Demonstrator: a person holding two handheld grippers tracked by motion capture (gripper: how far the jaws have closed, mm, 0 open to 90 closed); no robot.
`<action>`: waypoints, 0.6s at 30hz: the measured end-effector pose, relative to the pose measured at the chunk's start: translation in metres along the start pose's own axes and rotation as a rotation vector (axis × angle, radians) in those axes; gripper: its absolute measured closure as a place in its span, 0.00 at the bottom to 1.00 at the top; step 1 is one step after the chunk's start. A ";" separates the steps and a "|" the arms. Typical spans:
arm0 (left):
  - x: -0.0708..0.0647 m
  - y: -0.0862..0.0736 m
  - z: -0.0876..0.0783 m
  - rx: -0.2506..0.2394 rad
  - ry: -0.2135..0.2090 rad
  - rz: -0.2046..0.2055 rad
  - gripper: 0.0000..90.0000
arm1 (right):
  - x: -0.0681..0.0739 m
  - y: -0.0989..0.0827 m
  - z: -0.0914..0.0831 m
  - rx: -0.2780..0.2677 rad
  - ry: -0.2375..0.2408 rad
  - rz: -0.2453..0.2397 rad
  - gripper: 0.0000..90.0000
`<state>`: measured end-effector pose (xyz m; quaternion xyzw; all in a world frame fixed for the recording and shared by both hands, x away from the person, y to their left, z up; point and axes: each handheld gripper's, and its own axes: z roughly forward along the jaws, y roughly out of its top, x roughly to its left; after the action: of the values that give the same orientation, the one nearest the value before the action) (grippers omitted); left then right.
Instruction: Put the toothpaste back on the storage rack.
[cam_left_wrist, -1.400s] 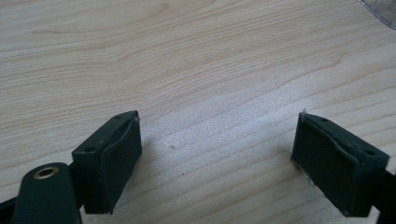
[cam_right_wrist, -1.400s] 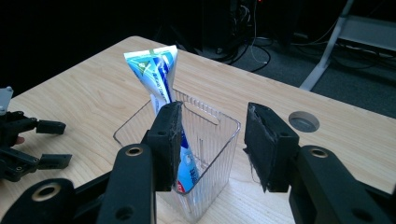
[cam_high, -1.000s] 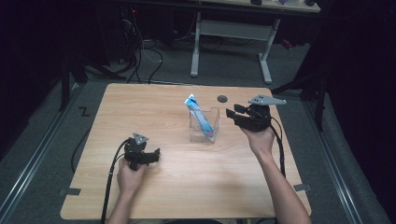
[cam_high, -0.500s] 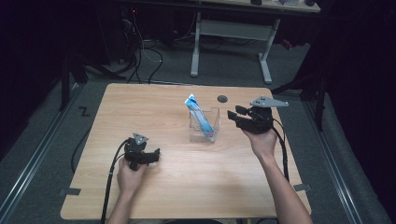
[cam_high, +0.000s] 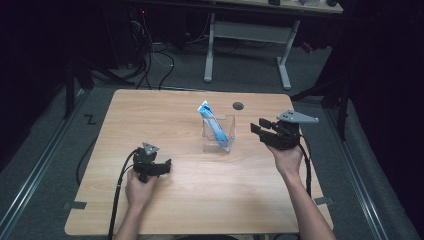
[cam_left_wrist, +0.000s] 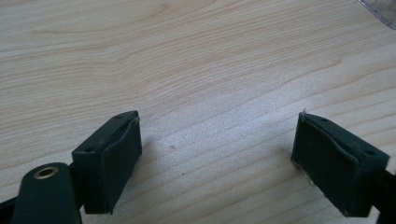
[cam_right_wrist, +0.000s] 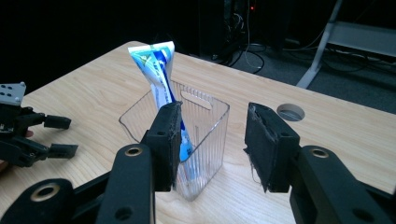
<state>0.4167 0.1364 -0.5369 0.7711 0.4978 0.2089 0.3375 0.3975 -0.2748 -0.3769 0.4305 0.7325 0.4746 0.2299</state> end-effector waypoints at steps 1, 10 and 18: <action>0.000 0.000 0.000 0.000 0.000 0.000 0.18 | -0.001 -0.001 -0.001 0.001 -0.001 0.003 0.62; 0.000 0.000 0.000 0.000 0.000 0.000 0.18 | -0.005 -0.008 -0.006 -0.002 0.001 0.029 0.62; 0.000 0.000 0.000 0.000 0.000 0.000 0.18 | -0.006 -0.014 -0.009 0.000 0.000 0.039 0.62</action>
<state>0.4167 0.1364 -0.5369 0.7712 0.4977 0.2088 0.3374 0.3886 -0.2869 -0.3859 0.4448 0.7240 0.4789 0.2206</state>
